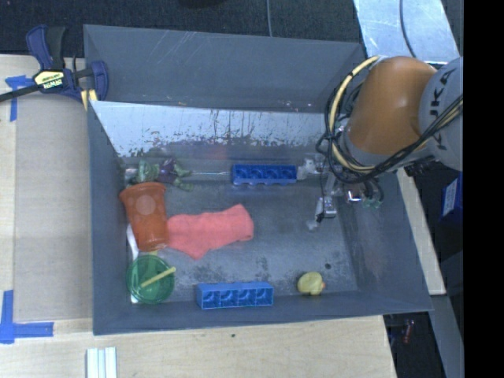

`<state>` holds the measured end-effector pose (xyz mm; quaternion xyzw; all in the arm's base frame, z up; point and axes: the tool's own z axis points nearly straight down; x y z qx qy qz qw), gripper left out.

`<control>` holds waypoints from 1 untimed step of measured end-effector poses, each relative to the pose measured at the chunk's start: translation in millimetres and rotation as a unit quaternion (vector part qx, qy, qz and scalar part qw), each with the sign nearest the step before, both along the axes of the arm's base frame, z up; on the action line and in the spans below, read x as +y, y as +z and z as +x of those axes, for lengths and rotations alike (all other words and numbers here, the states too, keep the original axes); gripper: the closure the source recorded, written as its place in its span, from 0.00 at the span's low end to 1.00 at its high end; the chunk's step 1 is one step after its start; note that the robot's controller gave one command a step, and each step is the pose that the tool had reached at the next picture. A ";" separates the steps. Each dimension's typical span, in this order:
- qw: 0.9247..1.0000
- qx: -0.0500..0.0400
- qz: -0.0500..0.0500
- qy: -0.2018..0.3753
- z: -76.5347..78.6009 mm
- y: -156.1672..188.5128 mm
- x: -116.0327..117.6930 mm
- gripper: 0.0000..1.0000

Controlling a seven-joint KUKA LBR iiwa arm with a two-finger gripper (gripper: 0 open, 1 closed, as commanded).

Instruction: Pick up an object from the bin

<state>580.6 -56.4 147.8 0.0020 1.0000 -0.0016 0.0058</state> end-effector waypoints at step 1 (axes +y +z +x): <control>0.997 0.002 0.001 -0.077 13.0 -29.1 25.4 0.00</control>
Offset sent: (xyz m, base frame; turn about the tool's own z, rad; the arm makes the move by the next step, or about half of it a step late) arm 0.0382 0.0516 -0.0778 -0.2746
